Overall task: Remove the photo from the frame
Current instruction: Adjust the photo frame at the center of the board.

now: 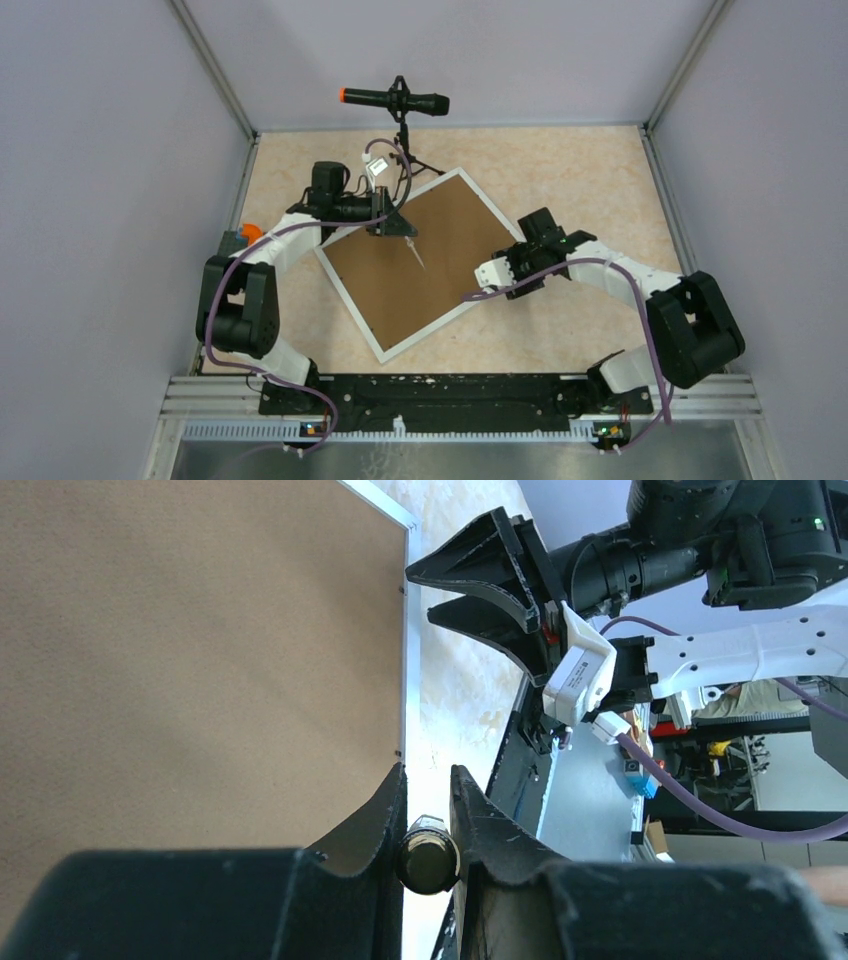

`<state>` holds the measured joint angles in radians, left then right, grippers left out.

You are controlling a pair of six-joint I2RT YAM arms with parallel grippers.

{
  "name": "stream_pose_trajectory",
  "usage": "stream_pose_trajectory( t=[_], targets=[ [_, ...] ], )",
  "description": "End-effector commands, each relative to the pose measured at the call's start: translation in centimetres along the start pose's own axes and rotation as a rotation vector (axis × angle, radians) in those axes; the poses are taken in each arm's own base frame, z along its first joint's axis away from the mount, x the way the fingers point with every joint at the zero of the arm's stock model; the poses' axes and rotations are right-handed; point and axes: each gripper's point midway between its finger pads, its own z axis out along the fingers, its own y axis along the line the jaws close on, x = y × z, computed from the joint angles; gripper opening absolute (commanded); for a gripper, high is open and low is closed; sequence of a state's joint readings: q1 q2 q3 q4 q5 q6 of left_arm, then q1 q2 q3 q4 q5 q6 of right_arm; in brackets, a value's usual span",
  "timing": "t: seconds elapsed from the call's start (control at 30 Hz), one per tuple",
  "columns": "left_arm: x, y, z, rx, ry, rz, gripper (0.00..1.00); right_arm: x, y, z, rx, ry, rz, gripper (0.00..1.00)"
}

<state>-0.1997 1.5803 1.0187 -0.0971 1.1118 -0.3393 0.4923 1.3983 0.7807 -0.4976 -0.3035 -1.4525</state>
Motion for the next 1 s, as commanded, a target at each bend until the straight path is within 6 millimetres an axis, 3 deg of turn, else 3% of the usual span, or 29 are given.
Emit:
stream_pose_trajectory(
  t=[0.0, 0.23, 0.37, 0.5, 0.6, 0.87, 0.97],
  targets=[
    [-0.2, -0.6, -0.1, 0.043, -0.009, 0.036, 0.00, -0.8, -0.3, 0.3, -0.079, -0.047, -0.010, 0.56],
    [0.0, -0.9, -0.2, 0.050, -0.009, 0.034, 0.00, 0.0, 0.2, 1.5, -0.182, -0.022, -0.021, 0.46],
    [0.0, -1.0, -0.3, 0.052, -0.009, 0.039, 0.00, 0.3, 1.9, 1.5, -0.228, -0.014, -0.020, 0.23],
    [-0.2, -0.9, -0.2, 0.054, -0.010, 0.036, 0.00, 0.9, 3.7, 1.5, -0.261, 0.001, -0.028, 0.10],
    [-0.2, -0.8, -0.2, 0.050, -0.012, 0.036, 0.00, 1.0, 3.9, 1.6, -0.261, 0.011, -0.012, 0.00],
    [-0.1, -0.4, -0.1, 0.045, -0.009, 0.026, 0.00, 0.9, 0.1, 1.0, 0.004, 0.022, 0.003, 0.00],
    [-0.2, -0.5, 0.0, 0.046, -0.011, 0.026, 0.00, 0.6, 0.3, 0.6, 0.050, 0.006, -0.021, 0.00]
  ],
)
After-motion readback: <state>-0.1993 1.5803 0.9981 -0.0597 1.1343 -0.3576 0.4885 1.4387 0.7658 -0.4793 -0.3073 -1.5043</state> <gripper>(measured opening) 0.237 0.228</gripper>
